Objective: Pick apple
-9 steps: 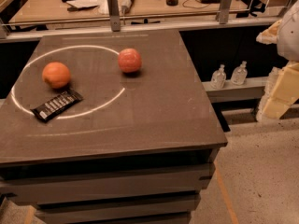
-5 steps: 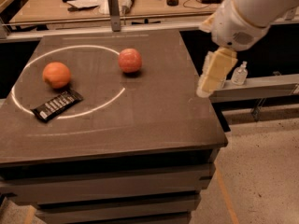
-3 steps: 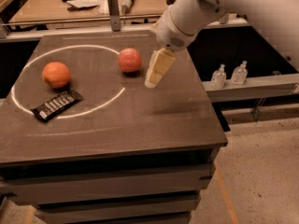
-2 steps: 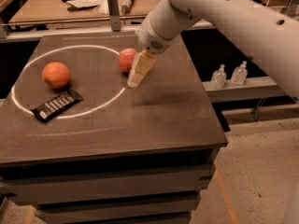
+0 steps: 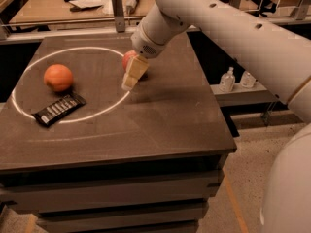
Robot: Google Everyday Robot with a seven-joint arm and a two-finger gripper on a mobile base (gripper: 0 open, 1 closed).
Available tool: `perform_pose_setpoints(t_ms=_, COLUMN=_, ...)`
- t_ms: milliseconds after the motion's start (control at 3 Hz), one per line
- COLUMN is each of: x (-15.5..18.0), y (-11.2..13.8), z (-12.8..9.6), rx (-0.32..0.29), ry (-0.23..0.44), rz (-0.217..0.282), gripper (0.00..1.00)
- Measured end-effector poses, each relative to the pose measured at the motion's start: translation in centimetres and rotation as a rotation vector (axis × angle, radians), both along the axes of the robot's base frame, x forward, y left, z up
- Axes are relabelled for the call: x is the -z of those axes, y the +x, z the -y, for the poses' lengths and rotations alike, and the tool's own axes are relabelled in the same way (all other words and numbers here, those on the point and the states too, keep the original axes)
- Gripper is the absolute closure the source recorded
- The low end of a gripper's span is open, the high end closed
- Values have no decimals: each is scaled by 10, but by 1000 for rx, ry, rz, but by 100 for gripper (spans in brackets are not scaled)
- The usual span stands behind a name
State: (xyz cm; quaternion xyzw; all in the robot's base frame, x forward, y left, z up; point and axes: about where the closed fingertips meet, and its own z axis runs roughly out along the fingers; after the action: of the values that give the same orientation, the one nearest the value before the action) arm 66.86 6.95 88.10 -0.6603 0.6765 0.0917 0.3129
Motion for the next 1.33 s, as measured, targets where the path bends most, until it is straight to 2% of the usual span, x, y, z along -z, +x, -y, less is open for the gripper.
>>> perform_pose_setpoints(t_ms=333, x=4, y=3, z=6, rx=22, ry=22, rz=-12, gripper=0)
perform_pose_setpoints(t_ms=667, x=6, y=19, z=13, rx=63, ry=54, rz=-4, gripper=0)
perform_pose_setpoints(t_ms=1000, x=7, y=20, z=12, rx=63, ry=55, rz=-4, gripper=4)
perform_pose_setpoints(t_ms=1333, x=9, y=19, z=10, rx=60, ry=54, rz=-7, gripper=34)
